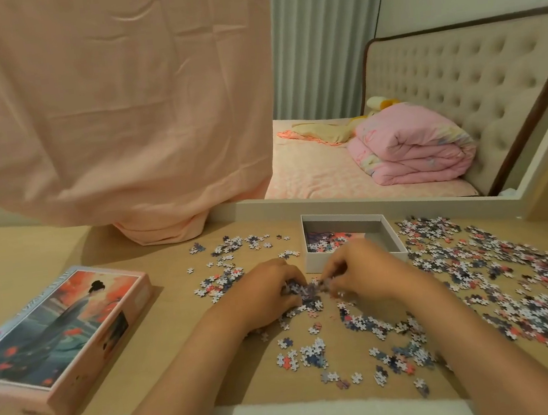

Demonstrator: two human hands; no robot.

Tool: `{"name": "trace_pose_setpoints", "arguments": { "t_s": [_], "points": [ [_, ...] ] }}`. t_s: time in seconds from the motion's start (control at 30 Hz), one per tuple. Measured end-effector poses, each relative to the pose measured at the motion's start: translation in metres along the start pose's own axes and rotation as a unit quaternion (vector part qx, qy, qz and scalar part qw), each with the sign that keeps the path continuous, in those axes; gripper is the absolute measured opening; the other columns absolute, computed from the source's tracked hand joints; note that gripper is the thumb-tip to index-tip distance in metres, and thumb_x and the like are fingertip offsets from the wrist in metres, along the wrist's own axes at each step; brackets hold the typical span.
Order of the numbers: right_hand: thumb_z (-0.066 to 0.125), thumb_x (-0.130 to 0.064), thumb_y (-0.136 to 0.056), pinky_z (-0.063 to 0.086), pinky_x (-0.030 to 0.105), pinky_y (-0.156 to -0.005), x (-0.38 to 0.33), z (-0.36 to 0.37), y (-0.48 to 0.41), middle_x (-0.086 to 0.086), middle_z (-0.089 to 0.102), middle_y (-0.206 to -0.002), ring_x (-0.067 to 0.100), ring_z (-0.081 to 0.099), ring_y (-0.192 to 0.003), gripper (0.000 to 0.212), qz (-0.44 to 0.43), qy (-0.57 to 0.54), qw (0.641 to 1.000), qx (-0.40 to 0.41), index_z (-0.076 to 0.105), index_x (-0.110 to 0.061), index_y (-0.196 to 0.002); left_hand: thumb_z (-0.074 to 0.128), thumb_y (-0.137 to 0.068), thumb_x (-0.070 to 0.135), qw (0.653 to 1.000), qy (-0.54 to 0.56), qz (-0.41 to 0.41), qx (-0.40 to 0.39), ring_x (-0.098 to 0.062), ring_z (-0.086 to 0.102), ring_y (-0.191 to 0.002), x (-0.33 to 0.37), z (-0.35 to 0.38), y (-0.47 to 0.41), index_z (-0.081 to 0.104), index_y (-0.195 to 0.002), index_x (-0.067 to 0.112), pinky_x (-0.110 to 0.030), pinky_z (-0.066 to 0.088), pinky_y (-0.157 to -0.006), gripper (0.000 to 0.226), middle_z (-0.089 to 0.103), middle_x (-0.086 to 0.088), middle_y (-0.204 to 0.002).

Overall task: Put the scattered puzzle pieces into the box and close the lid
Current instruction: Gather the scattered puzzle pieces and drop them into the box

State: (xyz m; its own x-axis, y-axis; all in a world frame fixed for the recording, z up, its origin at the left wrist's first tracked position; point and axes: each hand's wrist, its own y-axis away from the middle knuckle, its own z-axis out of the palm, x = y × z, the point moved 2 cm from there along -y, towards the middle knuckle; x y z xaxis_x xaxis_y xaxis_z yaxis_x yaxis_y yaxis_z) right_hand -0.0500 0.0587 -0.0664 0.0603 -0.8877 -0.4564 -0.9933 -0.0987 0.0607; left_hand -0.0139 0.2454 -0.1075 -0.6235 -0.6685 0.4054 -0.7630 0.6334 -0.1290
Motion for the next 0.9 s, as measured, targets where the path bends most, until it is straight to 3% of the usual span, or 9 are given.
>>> {"name": "trace_pose_setpoints", "arguments": {
  "t_s": [0.17, 0.27, 0.33, 0.43, 0.5, 0.57, 0.73, 0.8, 0.9],
  "points": [
    [0.075, -0.014, -0.087, 0.039, 0.008, -0.054, 0.014, -0.036, -0.019, -0.004, 0.071, -0.084, 0.000, 0.057, -0.060, 0.009, 0.010, -0.064, 0.988, 0.143, 0.077, -0.018, -0.094, 0.070, -0.089, 0.024, 1.000, 0.020, -0.003, 0.004, -0.009, 0.055, -0.095, -0.001, -0.001, -0.007, 0.068, -0.107, 0.031, -0.024, 0.047, -0.085, 0.019, 0.060, 0.009, -0.110],
    [0.073, -0.013, -0.088, 0.042, 0.013, -0.068, 0.023, -0.039, -0.036, 0.000, 0.071, -0.091, 0.007, 0.060, -0.075, 0.013, 0.019, -0.052, 0.979, 0.198, 0.078, -0.015, -0.100, 0.070, -0.089, 0.024, 0.999, 0.039, -0.003, 0.015, -0.007, 0.056, -0.090, 0.001, -0.001, -0.008, 0.070, -0.104, 0.033, -0.024, 0.050, -0.083, 0.018, 0.062, 0.010, -0.107],
    [0.070, -0.014, -0.091, 0.043, 0.021, -0.078, 0.029, -0.033, -0.046, 0.003, 0.073, -0.101, 0.013, 0.063, -0.087, 0.017, 0.021, -0.038, 0.984, 0.175, 0.077, -0.014, -0.106, 0.071, -0.088, 0.023, 0.998, 0.056, -0.004, 0.023, -0.007, 0.058, -0.088, 0.002, -0.001, -0.008, 0.070, -0.100, 0.035, -0.025, 0.051, -0.081, 0.017, 0.063, 0.010, -0.104],
    [0.065, -0.019, -0.095, 0.042, 0.024, -0.084, 0.034, -0.022, -0.054, 0.005, 0.072, -0.117, 0.017, 0.064, -0.100, 0.028, 0.025, -0.022, 0.997, 0.071, 0.071, -0.016, -0.122, 0.072, -0.087, 0.024, 0.996, 0.080, -0.007, 0.033, -0.005, 0.059, -0.087, 0.002, -0.001, -0.008, 0.067, -0.092, 0.042, -0.027, 0.053, -0.080, 0.019, 0.063, 0.012, -0.101],
    [0.061, -0.022, -0.098, 0.043, 0.026, -0.090, 0.036, -0.021, -0.055, 0.003, 0.068, -0.126, 0.019, 0.062, -0.110, 0.029, 0.012, -0.027, 0.998, 0.056, 0.069, -0.019, -0.126, 0.073, -0.086, 0.025, 0.994, 0.102, -0.012, 0.037, -0.004, 0.059, -0.086, 0.002, 0.000, -0.008, 0.067, -0.088, 0.042, -0.028, 0.053, -0.080, 0.018, 0.062, 0.015, -0.098],
    [0.061, -0.021, -0.098, 0.042, 0.024, -0.090, 0.038, -0.025, -0.052, 0.000, 0.069, -0.123, 0.017, 0.063, -0.109, 0.025, 0.002, -0.049, 0.994, 0.102, 0.072, -0.019, -0.121, 0.074, -0.086, 0.025, 0.991, 0.122, -0.016, 0.042, -0.004, 0.059, -0.085, 0.003, 0.000, -0.009, 0.071, -0.089, 0.037, -0.028, 0.053, -0.078, 0.013, 0.061, 0.017, -0.096],
    [0.075, -0.013, -0.085, 0.051, 0.023, -0.072, 0.047, -0.035, -0.041, -0.007, 0.072, -0.082, -0.003, 0.059, -0.071, 0.009, -0.002, -0.070, 0.977, 0.203, 0.078, -0.022, -0.086, 0.075, -0.085, 0.021, 0.980, 0.178, -0.023, 0.083, -0.002, 0.063, -0.081, 0.009, -0.008, -0.020, 0.071, -0.091, 0.030, -0.025, 0.055, -0.075, 0.012, 0.066, 0.015, -0.094],
    [0.074, -0.017, -0.087, 0.045, 0.019, -0.065, 0.050, -0.036, -0.035, -0.010, 0.069, -0.080, -0.003, 0.058, -0.072, 0.008, -0.002, -0.083, 0.974, 0.211, 0.077, -0.024, -0.086, 0.075, -0.085, 0.020, 0.978, 0.183, -0.023, 0.102, 0.000, 0.062, -0.080, 0.015, -0.013, -0.031, 0.071, -0.091, 0.030, -0.019, 0.051, -0.073, 0.012, 0.067, 0.016, -0.091],
    [0.066, -0.026, -0.093, 0.045, 0.023, -0.071, 0.055, -0.033, -0.028, -0.011, 0.071, -0.092, 0.001, 0.060, -0.082, 0.013, -0.001, -0.080, 0.981, 0.179, 0.076, -0.028, -0.101, 0.074, -0.085, 0.018, 0.975, 0.189, -0.009, 0.113, -0.002, 0.062, -0.078, 0.028, -0.020, -0.054, 0.072, -0.092, 0.026, -0.013, 0.048, -0.069, 0.011, 0.069, 0.013, -0.089]
  ]
}}
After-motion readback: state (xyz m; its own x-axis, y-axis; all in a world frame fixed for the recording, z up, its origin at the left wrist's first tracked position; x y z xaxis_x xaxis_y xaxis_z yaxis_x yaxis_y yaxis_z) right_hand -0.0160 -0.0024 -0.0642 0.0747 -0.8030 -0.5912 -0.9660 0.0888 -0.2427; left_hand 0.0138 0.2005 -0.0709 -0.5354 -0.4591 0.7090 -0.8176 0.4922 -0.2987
